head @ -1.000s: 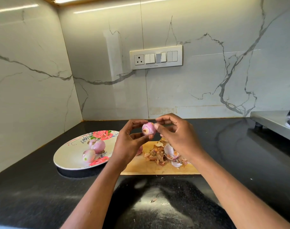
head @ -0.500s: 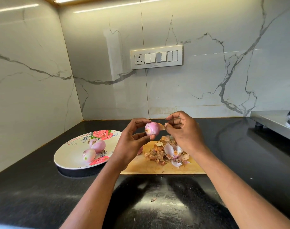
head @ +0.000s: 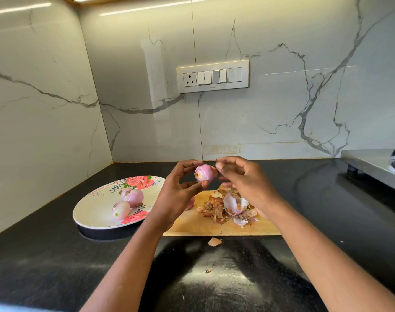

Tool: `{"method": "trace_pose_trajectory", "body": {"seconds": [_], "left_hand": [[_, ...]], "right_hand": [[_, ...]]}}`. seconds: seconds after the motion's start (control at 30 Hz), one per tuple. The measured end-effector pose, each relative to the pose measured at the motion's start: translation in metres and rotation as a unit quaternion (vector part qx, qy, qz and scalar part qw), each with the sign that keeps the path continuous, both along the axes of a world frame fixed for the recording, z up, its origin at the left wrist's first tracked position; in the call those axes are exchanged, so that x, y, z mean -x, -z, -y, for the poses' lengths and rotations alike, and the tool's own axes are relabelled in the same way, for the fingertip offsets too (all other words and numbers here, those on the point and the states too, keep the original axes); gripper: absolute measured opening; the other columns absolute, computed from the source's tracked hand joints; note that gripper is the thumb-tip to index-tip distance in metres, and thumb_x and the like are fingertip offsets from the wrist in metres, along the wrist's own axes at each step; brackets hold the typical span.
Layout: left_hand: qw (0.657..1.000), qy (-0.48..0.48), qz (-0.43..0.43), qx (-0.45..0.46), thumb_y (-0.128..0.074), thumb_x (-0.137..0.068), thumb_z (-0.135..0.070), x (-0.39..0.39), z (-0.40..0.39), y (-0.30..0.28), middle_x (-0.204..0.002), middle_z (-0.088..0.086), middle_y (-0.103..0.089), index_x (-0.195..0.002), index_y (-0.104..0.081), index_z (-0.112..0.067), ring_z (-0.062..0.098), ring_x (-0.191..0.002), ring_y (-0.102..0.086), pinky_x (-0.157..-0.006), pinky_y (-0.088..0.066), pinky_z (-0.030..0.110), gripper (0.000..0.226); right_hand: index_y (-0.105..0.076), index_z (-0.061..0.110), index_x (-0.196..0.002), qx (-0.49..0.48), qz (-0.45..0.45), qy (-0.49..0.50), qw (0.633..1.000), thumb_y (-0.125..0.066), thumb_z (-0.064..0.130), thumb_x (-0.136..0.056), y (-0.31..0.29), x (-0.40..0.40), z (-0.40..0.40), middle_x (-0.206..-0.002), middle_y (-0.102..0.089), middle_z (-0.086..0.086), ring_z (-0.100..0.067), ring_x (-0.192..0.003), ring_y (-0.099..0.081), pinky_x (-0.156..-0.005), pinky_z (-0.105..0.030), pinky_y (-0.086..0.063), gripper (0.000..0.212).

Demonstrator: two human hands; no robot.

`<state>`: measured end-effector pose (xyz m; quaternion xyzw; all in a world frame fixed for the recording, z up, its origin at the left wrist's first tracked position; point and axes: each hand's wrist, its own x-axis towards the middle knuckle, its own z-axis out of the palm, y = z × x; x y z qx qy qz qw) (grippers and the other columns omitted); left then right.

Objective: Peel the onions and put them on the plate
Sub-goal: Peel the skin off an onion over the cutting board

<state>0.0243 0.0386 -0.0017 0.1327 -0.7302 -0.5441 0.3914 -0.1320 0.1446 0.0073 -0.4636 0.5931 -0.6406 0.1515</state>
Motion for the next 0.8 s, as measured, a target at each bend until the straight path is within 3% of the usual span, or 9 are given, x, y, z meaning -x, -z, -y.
{"method": "trace_pose_trajectory", "body": {"seconds": [0.1,0.2,0.3,0.43,0.57,0.63,0.8], "left_hand": [[1.0,0.008,0.006,-0.002,-0.079,-0.082,-0.014,-0.001,-0.004,-0.002,-0.13,-0.007,-0.062,-0.126,-0.06,-0.022,0.003,-0.098,-0.071,-0.077,-0.055,0.014,0.048],[1.0,0.001,0.012,-0.001,-0.083,-0.069,-0.027,0.0,-0.004,-0.001,-0.126,-0.007,-0.064,-0.123,-0.059,-0.022,0.011,-0.096,-0.073,-0.079,-0.057,0.022,0.059],[1.0,-0.012,0.01,0.003,-0.085,-0.068,-0.026,0.0,-0.003,0.001,-0.124,-0.004,-0.065,-0.118,-0.06,-0.023,0.016,-0.095,-0.073,-0.084,-0.058,0.029,0.056],[1.0,0.002,0.018,0.011,-0.084,-0.07,-0.026,0.001,-0.003,0.001,-0.122,-0.007,-0.066,-0.116,-0.062,-0.024,0.015,-0.099,-0.072,-0.086,-0.058,0.029,0.052],[1.0,-0.003,0.024,0.005,-0.085,-0.066,-0.029,0.0,-0.001,0.001,-0.124,-0.006,-0.066,-0.119,-0.059,-0.024,0.014,-0.1,-0.072,-0.086,-0.057,0.029,0.059],[1.0,-0.011,0.028,0.005,-0.086,-0.066,-0.029,0.001,-0.001,0.001,-0.124,-0.006,-0.066,-0.119,-0.059,-0.024,0.015,-0.099,-0.073,-0.084,-0.057,0.029,0.059],[1.0,-0.011,0.026,0.005,-0.084,-0.068,-0.027,0.0,-0.003,0.0,-0.125,-0.004,-0.065,-0.121,-0.059,-0.023,0.015,-0.098,-0.074,-0.083,-0.057,0.031,0.059]], "right_hand": [[-0.074,0.011,-0.112,0.018,0.047,-0.041,0.998,-0.075,0.016,-0.089,0.002,-0.003,0.001,-0.104,-0.077,-0.008,-0.02,-0.099,-0.073,-0.082,-0.026,-0.06,0.023],[-0.076,0.006,-0.105,0.029,0.097,-0.058,0.993,-0.074,0.007,-0.089,0.003,-0.006,0.002,-0.102,-0.077,-0.011,-0.019,-0.095,-0.074,-0.083,-0.026,-0.061,0.016],[-0.075,0.007,-0.097,0.036,0.111,-0.063,0.991,-0.069,0.003,-0.091,0.003,-0.006,0.002,-0.096,-0.077,-0.01,-0.018,-0.088,-0.074,-0.079,-0.024,-0.061,0.009],[-0.073,0.017,-0.088,0.017,0.043,0.009,0.999,-0.069,0.006,-0.093,0.006,-0.004,0.005,-0.085,-0.076,-0.003,-0.018,-0.083,-0.073,-0.076,-0.027,-0.061,0.013],[-0.071,0.025,-0.089,-0.021,-0.101,0.145,0.984,-0.07,0.015,-0.095,0.012,0.008,0.005,-0.084,-0.076,0.008,-0.012,-0.077,-0.074,-0.076,-0.033,-0.06,0.012],[-0.073,0.027,-0.091,-0.027,-0.116,0.141,0.983,-0.071,0.017,-0.095,0.011,0.011,0.003,-0.084,-0.076,0.01,-0.009,-0.076,-0.073,-0.077,-0.035,-0.061,0.01],[-0.075,0.026,-0.109,-0.082,-0.206,0.093,0.971,-0.07,0.018,-0.095,0.011,0.001,0.003,-0.1,-0.076,0.012,-0.004,-0.093,-0.07,-0.086,-0.023,-0.056,0.016]]}}
